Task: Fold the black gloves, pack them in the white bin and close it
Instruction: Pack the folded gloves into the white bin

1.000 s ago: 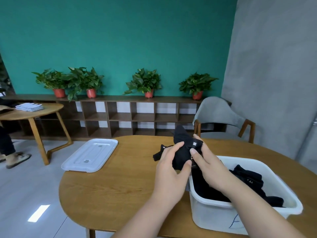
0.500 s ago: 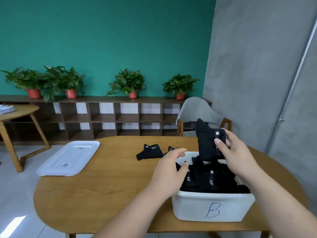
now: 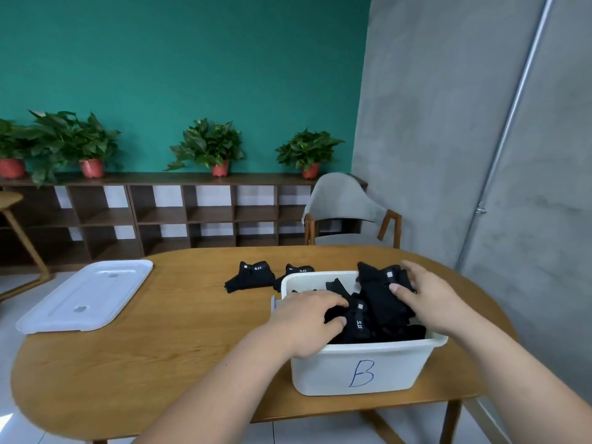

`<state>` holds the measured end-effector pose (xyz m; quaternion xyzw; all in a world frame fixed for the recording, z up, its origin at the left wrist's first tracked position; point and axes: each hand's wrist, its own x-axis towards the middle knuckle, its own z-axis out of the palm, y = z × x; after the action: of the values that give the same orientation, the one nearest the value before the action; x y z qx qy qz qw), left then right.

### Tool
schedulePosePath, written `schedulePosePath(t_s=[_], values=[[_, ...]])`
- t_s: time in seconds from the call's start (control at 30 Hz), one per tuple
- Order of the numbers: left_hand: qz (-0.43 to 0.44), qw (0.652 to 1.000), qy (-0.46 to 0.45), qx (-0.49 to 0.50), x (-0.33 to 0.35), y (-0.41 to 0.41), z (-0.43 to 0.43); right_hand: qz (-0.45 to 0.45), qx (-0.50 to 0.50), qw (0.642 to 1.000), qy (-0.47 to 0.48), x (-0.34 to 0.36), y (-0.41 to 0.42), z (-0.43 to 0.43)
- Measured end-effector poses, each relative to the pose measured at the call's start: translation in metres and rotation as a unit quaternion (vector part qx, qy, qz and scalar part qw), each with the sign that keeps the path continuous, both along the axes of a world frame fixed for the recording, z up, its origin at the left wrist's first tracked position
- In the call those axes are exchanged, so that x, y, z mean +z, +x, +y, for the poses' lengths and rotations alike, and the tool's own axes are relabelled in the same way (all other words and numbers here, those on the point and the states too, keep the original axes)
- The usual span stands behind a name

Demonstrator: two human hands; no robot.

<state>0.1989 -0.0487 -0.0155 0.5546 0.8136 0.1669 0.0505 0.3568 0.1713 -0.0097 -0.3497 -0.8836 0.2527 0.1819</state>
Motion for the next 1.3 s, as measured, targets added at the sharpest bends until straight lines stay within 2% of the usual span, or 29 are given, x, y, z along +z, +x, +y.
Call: schedulePosePath(t_s=[0.1, 0.2, 0.3, 0.33, 0.37, 0.4, 0.47, 0.5, 0.57, 0.67, 0.9, 1.0, 1.13, 1.3], values=[[0.018, 0.999, -0.03, 0.002, -0.001, 0.0, 0.003, -0.084, 0.014, 0.996, 0.025, -0.002, 0.0, -0.005], [0.027, 0.999, -0.045, 0.004, -0.002, -0.001, 0.006, -0.157, 0.009, 0.983, 0.1, 0.002, 0.0, -0.013], [0.031, 0.998, -0.057, 0.004, 0.001, 0.002, 0.005, -0.209, -0.016, 0.938, 0.276, 0.005, 0.001, -0.028], [0.032, 0.998, -0.057, 0.003, 0.002, 0.003, 0.005, -0.207, -0.019, 0.918, 0.339, 0.005, 0.0, -0.03], [0.033, 0.998, -0.056, 0.001, 0.004, 0.004, 0.004, -0.182, -0.008, 0.912, 0.367, 0.006, -0.001, -0.03], [0.034, 0.998, -0.055, 0.001, 0.004, 0.005, 0.004, -0.152, 0.015, 0.923, 0.353, 0.008, -0.002, -0.029], [0.032, 0.998, -0.049, 0.003, 0.005, 0.006, 0.005, -0.111, 0.075, 0.961, 0.242, 0.007, -0.007, -0.022], [0.029, 0.998, -0.048, 0.005, 0.005, 0.007, 0.005, -0.141, 0.1, 0.966, 0.192, 0.005, -0.01, -0.02], [0.027, 0.998, -0.047, 0.004, 0.005, 0.008, 0.005, -0.234, 0.128, 0.952, 0.153, -0.003, -0.015, -0.014], [0.024, 0.999, -0.048, 0.005, 0.005, 0.007, 0.007, -0.273, 0.14, 0.945, 0.113, -0.007, -0.019, -0.005], [0.021, 1.0, -0.023, 0.004, -0.009, -0.003, 0.022, -0.288, 0.137, 0.942, 0.101, -0.007, -0.025, 0.005], [-0.02, 0.997, 0.073, 0.005, -0.014, -0.006, 0.023, -0.253, 0.121, 0.954, 0.106, 0.003, -0.02, 0.009], [-0.129, 0.967, 0.219, 0.016, -0.021, -0.014, 0.022, -0.179, 0.095, 0.965, 0.169, 0.014, -0.022, 0.0], [-0.167, 0.942, 0.29, 0.014, -0.018, -0.022, 0.015, -0.072, 0.108, 0.974, 0.187, 0.022, -0.045, -0.025]])
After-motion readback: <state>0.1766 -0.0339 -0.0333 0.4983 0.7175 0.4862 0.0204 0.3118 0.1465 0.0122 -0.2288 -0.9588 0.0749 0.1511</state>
